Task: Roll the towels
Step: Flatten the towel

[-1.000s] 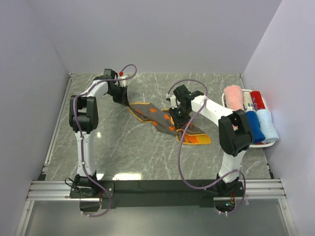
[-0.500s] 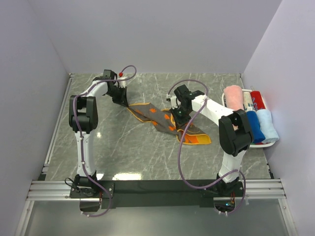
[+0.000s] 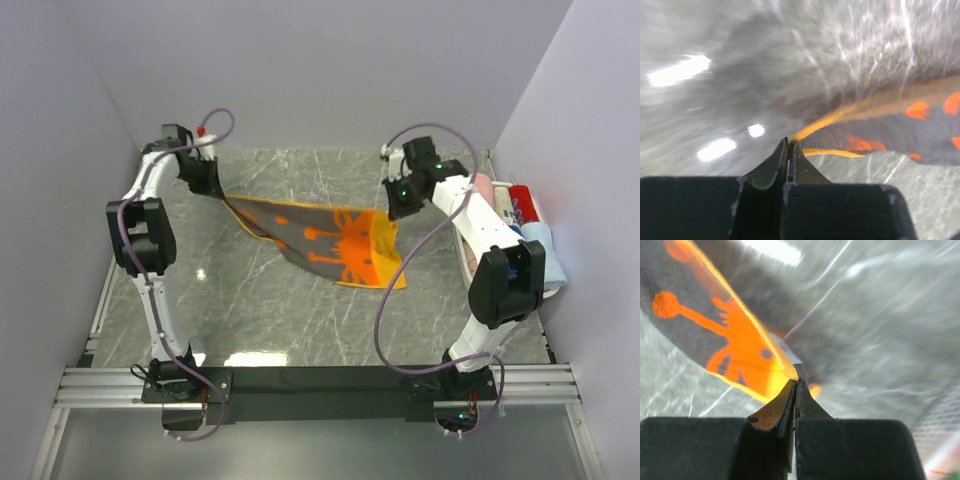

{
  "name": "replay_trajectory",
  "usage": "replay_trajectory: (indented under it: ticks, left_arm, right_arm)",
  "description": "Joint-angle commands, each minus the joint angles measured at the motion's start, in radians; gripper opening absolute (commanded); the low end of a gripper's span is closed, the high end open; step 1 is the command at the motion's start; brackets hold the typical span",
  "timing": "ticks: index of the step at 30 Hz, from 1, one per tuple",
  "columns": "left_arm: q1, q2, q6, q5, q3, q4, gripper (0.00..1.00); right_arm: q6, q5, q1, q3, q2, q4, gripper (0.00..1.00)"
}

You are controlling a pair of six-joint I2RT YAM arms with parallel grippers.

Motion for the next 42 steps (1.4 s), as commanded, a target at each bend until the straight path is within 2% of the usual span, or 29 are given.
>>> replay_trajectory:
  ticks: [1, 5, 9, 15, 21, 25, 28, 33, 38, 42]
  left_arm:
    - [0.001, -0.141, 0.079, -0.018, 0.088, -0.035, 0.0]
    - [0.002, -0.228, 0.128, -0.044, 0.108, -0.055, 0.0]
    - [0.023, -0.369, 0.124, -0.073, 0.04, -0.014, 0.0]
    - [0.071, -0.641, 0.128, -0.087, -0.162, 0.003, 0.0]
    - [0.082, -0.981, 0.165, -0.106, -0.501, 0.019, 0.0]
    - [0.085, -1.193, 0.184, -0.119, -0.604, -0.022, 0.0]
    - [0.083, -1.248, 0.197, -0.162, -0.641, -0.043, 0.0]
    - [0.082, -1.174, 0.193, -0.172, -0.699, 0.022, 0.0]
    - [0.083, -0.944, 0.184, -0.175, -0.693, 0.129, 0.0]
    - [0.074, -0.723, 0.178, -0.204, -0.617, 0.21, 0.0]
  right_arm:
    - [-0.063, 0.023, -0.03, 0.104, -0.041, 0.008, 0.0]
    - [-0.109, 0.044, -0.061, 0.164, -0.08, 0.044, 0.0]
    - [-0.134, 0.054, -0.102, 0.181, -0.133, 0.064, 0.0]
    - [-0.172, 0.009, -0.122, 0.008, -0.365, 0.096, 0.0]
    - [-0.18, 0.003, -0.124, -0.226, -0.648, 0.099, 0.0]
    - [-0.195, -0.029, -0.125, -0.284, -0.791, 0.032, 0.0]
    - [-0.205, -0.042, -0.128, -0.301, -0.824, 0.002, 0.0]
    - [-0.205, -0.035, -0.125, -0.318, -0.717, 0.06, 0.0]
    - [-0.179, -0.08, -0.122, -0.215, -0.405, 0.117, 0.0]
    - [-0.116, -0.111, -0.121, -0.08, -0.135, 0.143, 0.0]
